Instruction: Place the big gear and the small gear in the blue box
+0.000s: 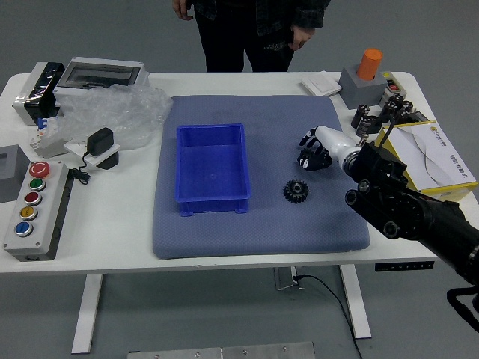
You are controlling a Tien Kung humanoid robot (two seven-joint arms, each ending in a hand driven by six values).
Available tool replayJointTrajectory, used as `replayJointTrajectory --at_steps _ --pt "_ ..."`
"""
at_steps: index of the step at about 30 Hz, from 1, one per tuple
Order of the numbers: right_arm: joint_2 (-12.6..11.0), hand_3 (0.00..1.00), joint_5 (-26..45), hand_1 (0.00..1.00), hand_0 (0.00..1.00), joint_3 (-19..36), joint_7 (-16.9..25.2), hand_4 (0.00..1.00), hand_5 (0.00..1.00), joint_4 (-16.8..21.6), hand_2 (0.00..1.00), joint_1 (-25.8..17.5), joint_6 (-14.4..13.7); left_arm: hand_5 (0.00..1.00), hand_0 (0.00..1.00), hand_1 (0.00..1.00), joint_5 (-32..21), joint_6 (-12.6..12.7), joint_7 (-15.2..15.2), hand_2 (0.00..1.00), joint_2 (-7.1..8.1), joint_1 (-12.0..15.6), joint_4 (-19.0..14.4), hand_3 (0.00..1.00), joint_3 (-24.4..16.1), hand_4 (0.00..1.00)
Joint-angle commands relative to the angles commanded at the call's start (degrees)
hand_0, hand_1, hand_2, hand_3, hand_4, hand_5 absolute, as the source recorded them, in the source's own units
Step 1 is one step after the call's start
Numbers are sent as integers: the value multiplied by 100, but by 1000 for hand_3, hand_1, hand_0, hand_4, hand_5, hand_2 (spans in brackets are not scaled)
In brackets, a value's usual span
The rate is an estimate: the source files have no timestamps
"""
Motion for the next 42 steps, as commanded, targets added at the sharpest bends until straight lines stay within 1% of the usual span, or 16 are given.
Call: replayJointTrajectory --at_steps 2,3,8,14,15,20,21,26,27,32,33,38,39,42 --pt "1 583 1 554 665 -1 -6 645 205 -3 586 -12 8 21 728 679 -2 1 0 699 0 1 0 701 3 441" --pt "1 608 3 573 666 -2 -13 636 218 -5 617 -19 17 20 729 679 -3 1 0 698 0 1 0 701 4 441" --pt "5 608 5 573 666 -17 -41 636 218 -18 617 -62 45 20 729 679 -15 7 -2 698 2 0 0 701 15 441" --pt "13 603 -25 567 669 -9 64 636 209 -14 616 -83 -118 21 729 679 -24 9 -5 698 0 -1 0 701 19 441" --pt "14 539 -30 524 657 -7 90 616 141 -13 527 -86 -157 20 729 680 -25 9 -5 698 -1 0 0 700 19 439" --pt "8 539 -38 524 657 1 183 616 141 -1 527 -89 -292 20 729 680 -32 12 -4 698 -4 5 0 700 21 439" --pt "5 514 -39 509 646 4 198 593 103 1 494 -89 -315 19 729 680 -34 13 -4 698 -3 5 0 699 22 436" --pt "-3 514 -40 509 646 8 219 593 103 -10 494 -91 -359 19 729 680 -36 14 -4 698 -4 3 0 699 21 436" --pt "-3 508 -34 500 640 4 220 594 78 -16 488 -93 -360 18 728 680 -36 14 -4 698 -5 1 0 698 21 434" --pt "1 508 -4 500 640 -17 193 594 78 -52 488 -102 -316 18 728 680 -39 14 -6 698 -6 -5 0 698 23 434" --pt "1 526 3 511 638 -19 175 617 118 -55 508 -103 -293 19 728 680 -42 15 -6 698 -5 -4 0 697 25 433" --pt "-8 526 81 511 638 -10 56 617 118 -39 508 -104 -121 19 728 680 -51 19 -6 698 -1 3 0 697 32 433" --pt "-12 612 96 547 665 -6 31 594 157 -32 613 -104 -86 14 728 680 -51 19 -6 696 -1 3 0 696 32 428" --pt "-26 612 133 547 665 1 -44 594 157 -10 613 -99 10 14 728 680 -49 17 -7 696 -2 4 0 696 28 428"
